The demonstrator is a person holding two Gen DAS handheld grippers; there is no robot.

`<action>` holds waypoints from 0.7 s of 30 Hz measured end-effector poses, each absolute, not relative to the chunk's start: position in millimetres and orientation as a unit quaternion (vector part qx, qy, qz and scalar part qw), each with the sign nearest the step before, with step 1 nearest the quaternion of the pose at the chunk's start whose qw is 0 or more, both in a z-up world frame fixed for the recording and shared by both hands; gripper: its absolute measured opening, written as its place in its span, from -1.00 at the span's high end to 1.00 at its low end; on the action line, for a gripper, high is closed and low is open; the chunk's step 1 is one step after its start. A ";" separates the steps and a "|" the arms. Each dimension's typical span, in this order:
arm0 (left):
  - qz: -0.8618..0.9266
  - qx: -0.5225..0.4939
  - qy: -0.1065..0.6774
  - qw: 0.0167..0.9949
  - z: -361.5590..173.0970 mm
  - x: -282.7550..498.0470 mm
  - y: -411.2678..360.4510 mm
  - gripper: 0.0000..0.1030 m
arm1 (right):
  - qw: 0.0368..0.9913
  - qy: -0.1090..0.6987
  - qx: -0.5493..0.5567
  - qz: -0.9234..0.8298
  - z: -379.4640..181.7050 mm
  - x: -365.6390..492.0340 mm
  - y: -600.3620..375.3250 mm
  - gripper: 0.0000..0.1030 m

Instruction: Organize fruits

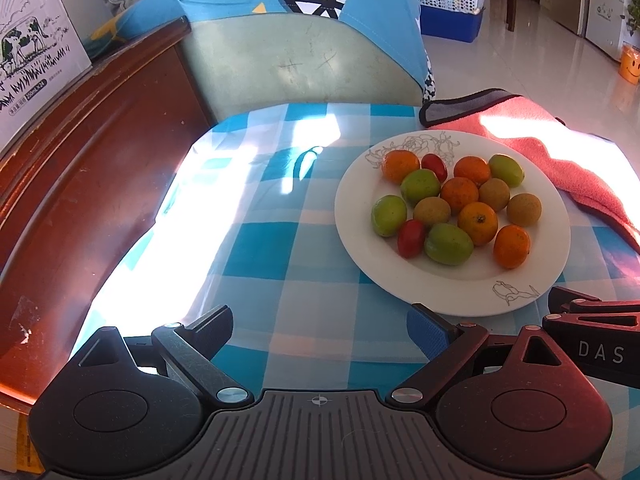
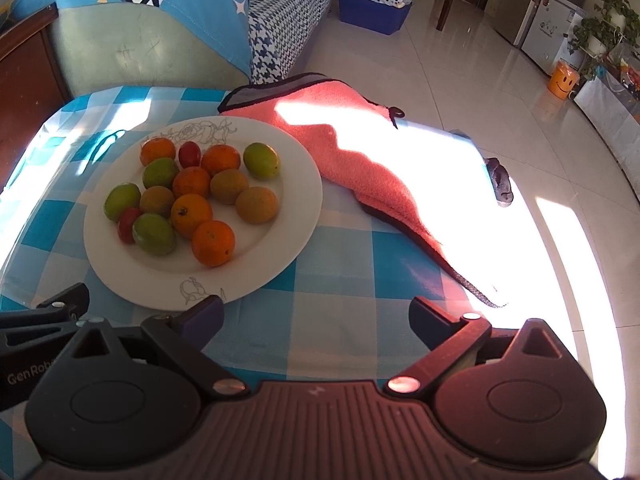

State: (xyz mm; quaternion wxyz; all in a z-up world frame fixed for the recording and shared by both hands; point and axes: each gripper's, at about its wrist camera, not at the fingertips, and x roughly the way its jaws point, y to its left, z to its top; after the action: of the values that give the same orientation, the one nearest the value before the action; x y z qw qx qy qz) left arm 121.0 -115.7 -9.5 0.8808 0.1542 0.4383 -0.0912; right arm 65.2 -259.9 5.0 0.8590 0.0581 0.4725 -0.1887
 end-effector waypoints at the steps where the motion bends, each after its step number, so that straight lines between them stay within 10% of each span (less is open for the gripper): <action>1: -0.090 0.155 0.438 0.881 -9.7 120.8 -115.4 -0.84 | 0.859 0.472 0.057 -0.189 4.7 65.2 -259.4 -0.91; 21: -0.075 0.154 0.434 0.885 -11.7 105.1 -101.3 -0.84 | 0.869 0.458 0.052 -0.179 3.4 53.7 -246.1 -0.91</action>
State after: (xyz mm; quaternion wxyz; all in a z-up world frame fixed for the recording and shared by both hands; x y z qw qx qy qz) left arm 105.1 -101.3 -11.7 0.8845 0.1539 0.4339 -0.0750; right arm 53.7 -246.1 3.4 0.8692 0.0524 0.4580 -0.1788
